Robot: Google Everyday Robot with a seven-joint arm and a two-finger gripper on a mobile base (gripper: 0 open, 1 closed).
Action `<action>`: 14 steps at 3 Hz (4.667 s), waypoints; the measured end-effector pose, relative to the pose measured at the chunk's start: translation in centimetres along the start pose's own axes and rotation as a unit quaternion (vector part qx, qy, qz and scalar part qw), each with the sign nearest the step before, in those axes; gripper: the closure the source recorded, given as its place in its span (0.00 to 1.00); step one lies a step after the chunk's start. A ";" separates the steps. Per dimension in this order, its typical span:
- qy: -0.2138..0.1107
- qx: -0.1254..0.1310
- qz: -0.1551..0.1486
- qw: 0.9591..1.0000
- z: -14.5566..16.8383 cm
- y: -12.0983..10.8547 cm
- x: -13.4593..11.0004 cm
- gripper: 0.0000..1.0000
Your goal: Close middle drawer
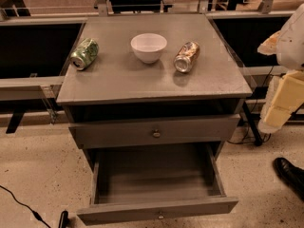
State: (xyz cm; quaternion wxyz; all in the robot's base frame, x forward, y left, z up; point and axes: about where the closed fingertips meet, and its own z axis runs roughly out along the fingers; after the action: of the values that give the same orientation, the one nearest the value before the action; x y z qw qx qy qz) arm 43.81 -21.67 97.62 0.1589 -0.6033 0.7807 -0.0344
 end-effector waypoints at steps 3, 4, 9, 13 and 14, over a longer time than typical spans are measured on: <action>-0.018 -0.058 -0.038 0.997 5.9 2.3 0.0 0.00; -0.026 -0.115 -0.067 0.991 11.9 6.0 -0.1 0.00; -0.042 -0.256 -0.138 0.956 34.1 15.8 3.9 0.00; -0.053 -0.281 -0.144 0.947 42.5 19.0 6.7 0.87; -0.044 -0.265 -0.167 0.949 46.8 20.6 8.4 1.00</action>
Offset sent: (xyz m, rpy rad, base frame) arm 0.0016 0.0040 -0.0389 0.0229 0.0791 0.0772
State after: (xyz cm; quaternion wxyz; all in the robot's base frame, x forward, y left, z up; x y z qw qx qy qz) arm 36.33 -17.68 46.52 0.0197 -0.7464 0.6420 0.1742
